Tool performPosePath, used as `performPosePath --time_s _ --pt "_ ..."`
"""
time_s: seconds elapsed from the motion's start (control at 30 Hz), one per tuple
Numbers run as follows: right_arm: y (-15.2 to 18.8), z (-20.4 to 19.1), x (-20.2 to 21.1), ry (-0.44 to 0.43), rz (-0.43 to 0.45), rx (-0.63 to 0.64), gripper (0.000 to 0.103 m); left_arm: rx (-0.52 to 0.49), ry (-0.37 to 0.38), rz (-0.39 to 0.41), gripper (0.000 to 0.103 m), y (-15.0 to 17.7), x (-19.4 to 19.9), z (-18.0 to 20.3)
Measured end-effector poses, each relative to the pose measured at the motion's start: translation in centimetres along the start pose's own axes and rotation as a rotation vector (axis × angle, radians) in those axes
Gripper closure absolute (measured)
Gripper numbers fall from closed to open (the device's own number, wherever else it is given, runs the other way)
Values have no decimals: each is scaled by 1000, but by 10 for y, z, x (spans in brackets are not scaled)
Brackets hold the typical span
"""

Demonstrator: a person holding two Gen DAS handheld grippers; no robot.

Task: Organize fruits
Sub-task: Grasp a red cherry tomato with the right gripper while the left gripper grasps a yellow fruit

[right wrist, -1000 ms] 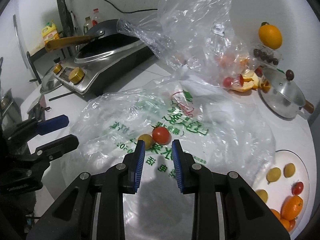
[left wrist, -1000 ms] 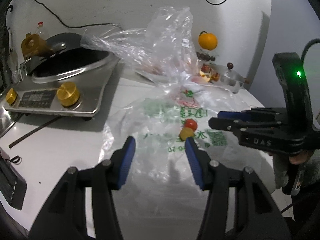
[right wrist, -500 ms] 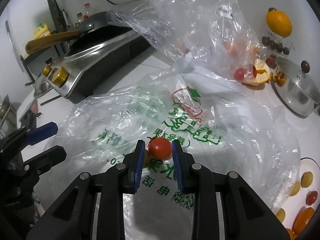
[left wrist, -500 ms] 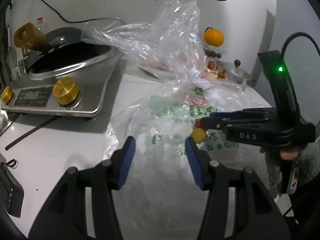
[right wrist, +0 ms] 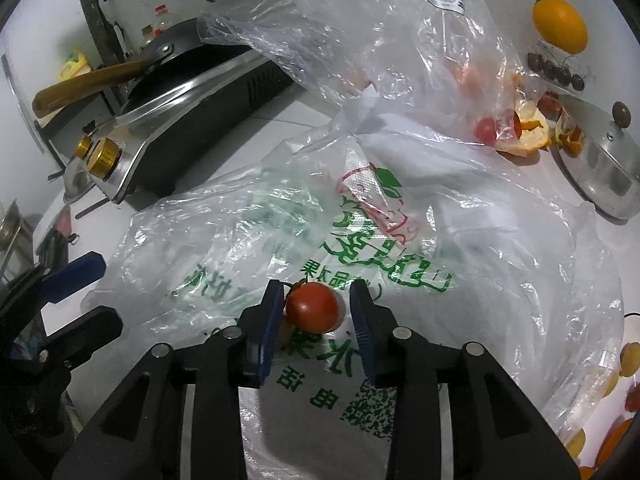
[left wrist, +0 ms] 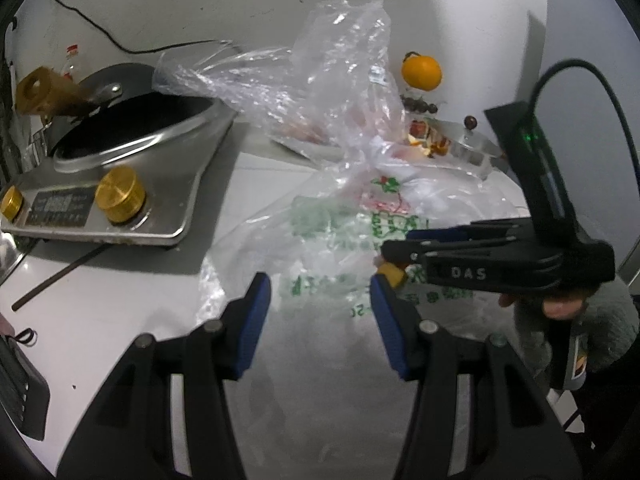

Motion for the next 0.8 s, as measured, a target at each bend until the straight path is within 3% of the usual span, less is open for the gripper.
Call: performPosePath --time_s 0.23,0.3,0.8 --pt "4 10 -8 -74 -33 -35 67 -38 -6 -1 50 -5 0 16" --pt "5 10 -6 -85 -30 -31 71 -46 -10 -13 50 -6 -5 20" --pt "20 35 38 -73 84 -35 71 -152 -31 -56 50 -18 -34 61"
Point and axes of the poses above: each gripper's, at about its wrist camera, not at the fingertips, and x roughly against the way its jaws point, z to its right, y to its underside, the point moved 2 cm from there along -x, roughly the way its jaws point, and after that the axes turned 12 degrees about -z, right-handed, at the moved point
